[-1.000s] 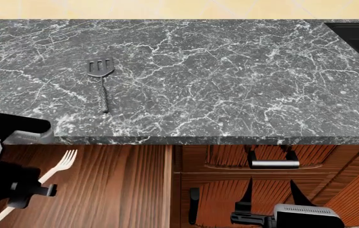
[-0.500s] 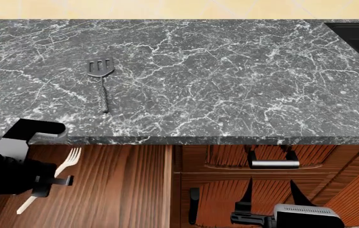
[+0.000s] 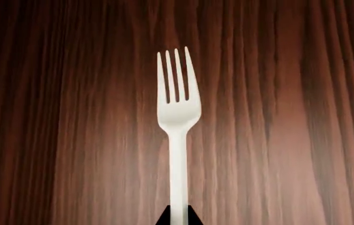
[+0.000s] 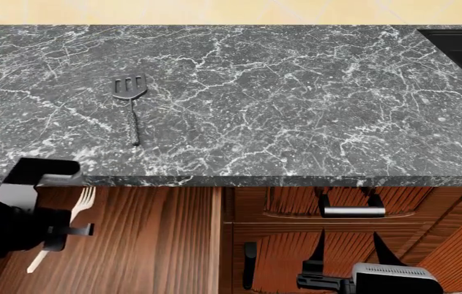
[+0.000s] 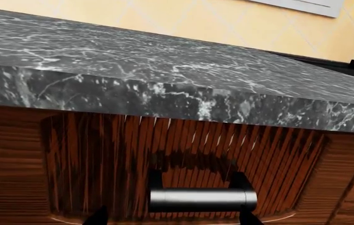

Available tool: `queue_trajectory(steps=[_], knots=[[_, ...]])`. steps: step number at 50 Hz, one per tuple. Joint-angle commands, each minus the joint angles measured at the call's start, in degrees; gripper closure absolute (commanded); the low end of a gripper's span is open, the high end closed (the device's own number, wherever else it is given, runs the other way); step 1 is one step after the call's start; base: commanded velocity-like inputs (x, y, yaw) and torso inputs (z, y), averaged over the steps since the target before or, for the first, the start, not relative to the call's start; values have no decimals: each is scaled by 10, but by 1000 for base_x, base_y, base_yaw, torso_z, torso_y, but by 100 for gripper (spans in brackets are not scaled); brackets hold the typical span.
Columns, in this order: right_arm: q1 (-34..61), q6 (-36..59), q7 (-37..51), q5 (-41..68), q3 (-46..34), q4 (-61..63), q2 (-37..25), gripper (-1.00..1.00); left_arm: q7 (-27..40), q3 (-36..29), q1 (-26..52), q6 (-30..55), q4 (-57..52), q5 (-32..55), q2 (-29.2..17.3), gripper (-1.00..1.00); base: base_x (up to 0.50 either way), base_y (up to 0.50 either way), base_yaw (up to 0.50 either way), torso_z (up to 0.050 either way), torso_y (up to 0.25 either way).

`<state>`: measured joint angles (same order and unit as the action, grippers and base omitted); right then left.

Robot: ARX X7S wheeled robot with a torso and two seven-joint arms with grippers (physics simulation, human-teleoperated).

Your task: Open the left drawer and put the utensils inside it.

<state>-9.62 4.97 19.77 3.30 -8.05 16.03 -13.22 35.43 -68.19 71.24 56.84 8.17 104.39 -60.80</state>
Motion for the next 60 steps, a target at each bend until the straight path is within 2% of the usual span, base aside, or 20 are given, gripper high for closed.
queue_trajectory(steps=[1, 6, 21, 27, 42, 60], knots=[[2, -5, 2, 5, -2, -6, -4, -100, 47, 4, -35, -63, -37, -9, -25, 100, 0, 0, 0, 0, 0], [2, -5, 4, 7, -4, -6, -5, -100, 49, 5, -62, -102, -49, -24, -31, 100, 0, 0, 0, 0, 0], [2, -5, 8, 9, -6, -6, -8, -100, 13, -5, -126, -186, -9, -72, -2, 100, 0, 0, 0, 0, 0], [3, -6, 9, 10, -8, -6, -9, -100, 17, -4, -147, -207, -13, -69, -9, 100, 0, 0, 0, 0, 0], [3, -6, 13, 13, -11, -6, -13, -100, 4, -11, -181, -229, 7, -70, -11, 100, 0, 0, 0, 0, 0], [4, -6, 16, 15, -14, -6, -16, -100, -33, -23, -202, -232, 60, -75, 21, 100, 0, 0, 0, 0, 0]])
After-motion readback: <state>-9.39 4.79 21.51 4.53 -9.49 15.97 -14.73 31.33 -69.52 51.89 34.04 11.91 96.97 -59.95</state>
